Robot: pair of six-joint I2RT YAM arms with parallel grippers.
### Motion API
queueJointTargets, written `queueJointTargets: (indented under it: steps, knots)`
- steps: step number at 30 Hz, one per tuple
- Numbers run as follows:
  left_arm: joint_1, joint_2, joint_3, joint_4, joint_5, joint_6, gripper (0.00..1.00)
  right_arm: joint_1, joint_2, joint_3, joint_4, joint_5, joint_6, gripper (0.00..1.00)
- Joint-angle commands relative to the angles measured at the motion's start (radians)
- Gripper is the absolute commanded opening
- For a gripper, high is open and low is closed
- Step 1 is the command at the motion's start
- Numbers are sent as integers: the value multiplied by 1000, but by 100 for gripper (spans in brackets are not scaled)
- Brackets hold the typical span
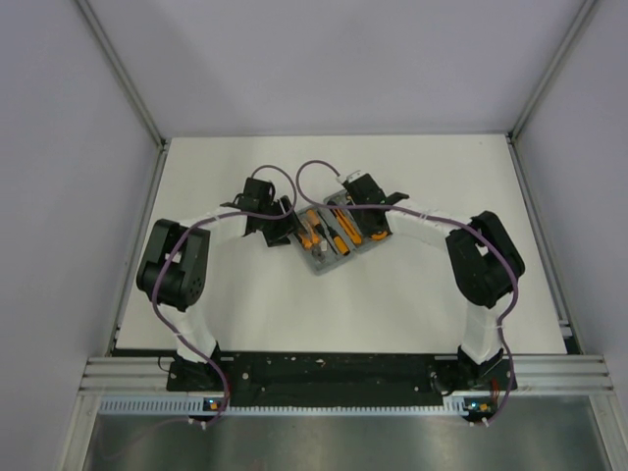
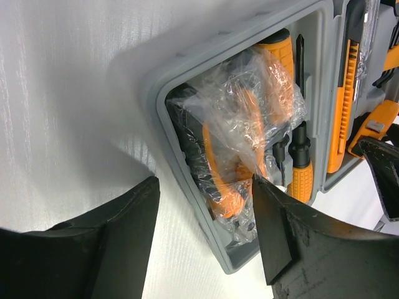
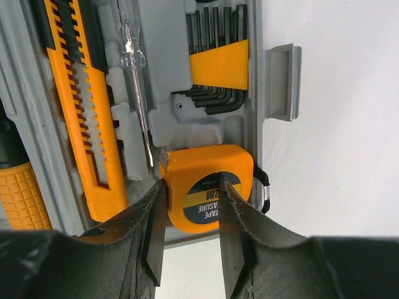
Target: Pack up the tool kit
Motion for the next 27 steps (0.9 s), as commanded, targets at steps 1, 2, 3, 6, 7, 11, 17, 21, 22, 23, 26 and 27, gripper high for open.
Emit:
queueJointTargets:
  steps: [1,2,3,6,7,11,17,21,22,23,26,27]
  knots:
    - [-1,42,6,-48,-14,32,66,8,92,-71,-138,-210,28,23]
    - [-1,44,9,-48,-10,36,66,10,83,-74,-139,-211,18,23]
    - [0,47,12,-49,-7,38,66,12,72,-77,-139,-210,8,23]
    - [4,53,28,-54,7,52,66,16,54,-83,-153,-210,-29,23]
    - [5,57,34,-57,16,61,66,21,48,-85,-155,-199,-60,23]
    - [10,76,63,-83,30,82,65,28,35,-88,-165,-170,-80,24]
    - [13,77,68,-87,38,88,64,28,51,-80,-165,-104,-14,24]
    - [13,68,66,-94,41,90,64,28,25,-62,-161,-101,37,24]
    - [13,62,66,-95,39,90,65,28,9,-57,-155,-106,44,25]
    - [13,56,66,-97,44,88,65,28,-12,-50,-147,-104,54,25]
    - [13,34,69,-100,56,85,66,27,-73,-16,-138,-66,87,27]
    - [14,27,74,-100,58,85,67,27,-92,-8,-135,-49,100,28]
